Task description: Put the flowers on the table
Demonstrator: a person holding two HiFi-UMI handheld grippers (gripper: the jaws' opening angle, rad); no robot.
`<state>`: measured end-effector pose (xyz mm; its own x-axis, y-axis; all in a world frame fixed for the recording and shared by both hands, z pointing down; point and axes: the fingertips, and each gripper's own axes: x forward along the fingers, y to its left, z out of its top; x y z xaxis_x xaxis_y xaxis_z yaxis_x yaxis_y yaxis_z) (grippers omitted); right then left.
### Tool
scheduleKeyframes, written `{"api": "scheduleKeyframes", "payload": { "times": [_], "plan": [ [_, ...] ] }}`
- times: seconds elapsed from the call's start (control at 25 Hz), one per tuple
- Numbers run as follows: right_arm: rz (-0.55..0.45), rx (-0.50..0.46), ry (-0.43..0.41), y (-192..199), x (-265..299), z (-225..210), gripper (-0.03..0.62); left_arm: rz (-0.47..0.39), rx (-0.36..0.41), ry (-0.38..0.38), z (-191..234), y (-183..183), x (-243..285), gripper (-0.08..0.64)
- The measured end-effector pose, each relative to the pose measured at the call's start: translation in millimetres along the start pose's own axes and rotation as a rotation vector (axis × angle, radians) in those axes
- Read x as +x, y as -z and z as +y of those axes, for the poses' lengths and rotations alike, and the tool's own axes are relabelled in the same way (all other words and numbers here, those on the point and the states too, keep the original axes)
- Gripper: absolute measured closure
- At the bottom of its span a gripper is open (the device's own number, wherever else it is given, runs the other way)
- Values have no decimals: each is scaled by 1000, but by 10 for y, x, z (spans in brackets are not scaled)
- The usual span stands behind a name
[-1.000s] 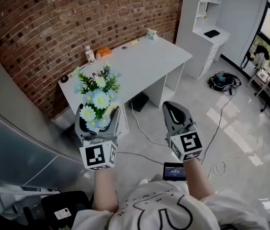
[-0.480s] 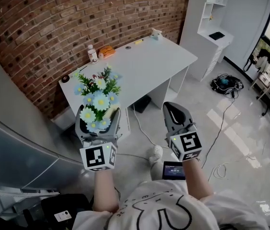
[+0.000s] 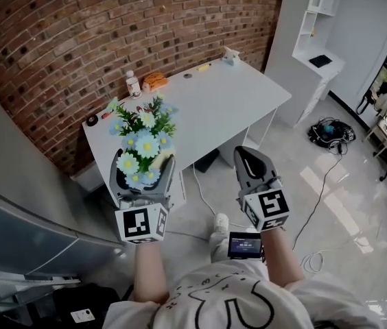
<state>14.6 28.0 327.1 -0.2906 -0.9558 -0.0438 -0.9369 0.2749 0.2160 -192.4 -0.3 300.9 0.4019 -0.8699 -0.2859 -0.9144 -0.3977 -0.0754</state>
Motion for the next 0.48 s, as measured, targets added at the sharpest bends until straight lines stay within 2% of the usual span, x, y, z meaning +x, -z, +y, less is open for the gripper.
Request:
{"api": "scheduleKeyframes", "payload": {
  "times": [0.48],
  "plan": [
    [-2,24,-59,306,1018,-975,572,10,7,-51,-124,375,1245,55]
  ]
}}
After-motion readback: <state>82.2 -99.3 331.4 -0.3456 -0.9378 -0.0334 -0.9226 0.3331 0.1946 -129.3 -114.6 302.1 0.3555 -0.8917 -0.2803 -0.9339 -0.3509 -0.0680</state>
